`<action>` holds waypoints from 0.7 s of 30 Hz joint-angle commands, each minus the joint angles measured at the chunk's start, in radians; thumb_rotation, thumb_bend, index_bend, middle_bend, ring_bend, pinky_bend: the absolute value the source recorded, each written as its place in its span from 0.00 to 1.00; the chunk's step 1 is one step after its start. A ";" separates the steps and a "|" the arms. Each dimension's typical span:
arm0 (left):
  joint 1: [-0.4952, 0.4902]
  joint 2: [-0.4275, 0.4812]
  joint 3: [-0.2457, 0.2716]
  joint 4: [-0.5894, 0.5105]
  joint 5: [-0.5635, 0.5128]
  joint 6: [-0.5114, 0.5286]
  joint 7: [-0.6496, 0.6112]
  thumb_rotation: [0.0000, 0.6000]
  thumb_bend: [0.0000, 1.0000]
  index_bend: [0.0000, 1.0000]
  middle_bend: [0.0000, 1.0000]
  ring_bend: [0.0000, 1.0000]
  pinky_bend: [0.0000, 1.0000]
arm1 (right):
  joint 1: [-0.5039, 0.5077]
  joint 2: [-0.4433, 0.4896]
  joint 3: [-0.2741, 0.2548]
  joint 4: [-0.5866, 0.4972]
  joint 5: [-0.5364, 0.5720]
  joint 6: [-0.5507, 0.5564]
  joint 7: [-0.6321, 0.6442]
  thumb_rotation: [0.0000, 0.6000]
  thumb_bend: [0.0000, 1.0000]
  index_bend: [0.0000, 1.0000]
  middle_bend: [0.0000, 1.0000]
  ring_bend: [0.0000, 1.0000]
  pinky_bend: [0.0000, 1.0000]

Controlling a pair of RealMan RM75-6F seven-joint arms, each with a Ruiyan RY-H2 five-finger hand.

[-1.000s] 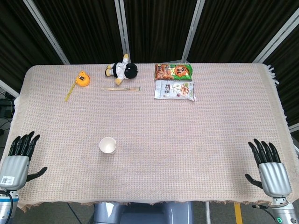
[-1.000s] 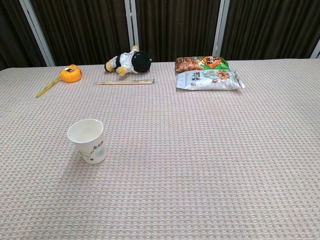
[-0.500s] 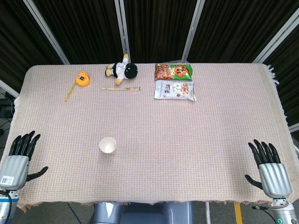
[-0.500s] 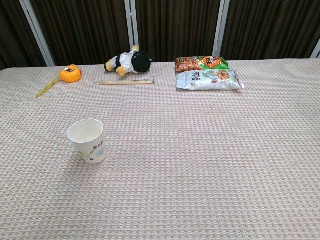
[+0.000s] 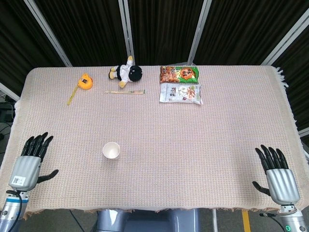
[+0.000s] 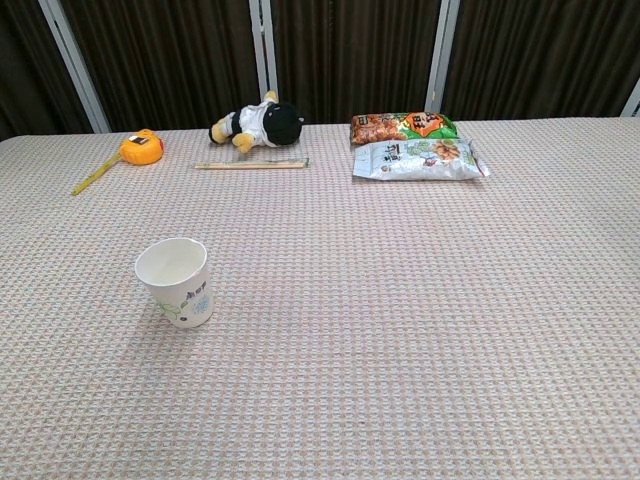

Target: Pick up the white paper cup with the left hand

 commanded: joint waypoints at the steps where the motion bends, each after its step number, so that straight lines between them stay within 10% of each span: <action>1: -0.079 -0.013 -0.045 -0.082 -0.048 -0.111 0.092 1.00 0.01 0.00 0.00 0.00 0.00 | -0.002 0.009 -0.002 -0.014 -0.011 0.010 0.015 1.00 0.01 0.00 0.00 0.00 0.00; 21: -0.343 -0.224 -0.182 -0.204 -0.537 -0.296 0.610 1.00 0.07 0.17 0.00 0.00 0.00 | 0.002 0.028 -0.005 -0.019 -0.007 -0.003 0.045 1.00 0.01 0.00 0.00 0.00 0.00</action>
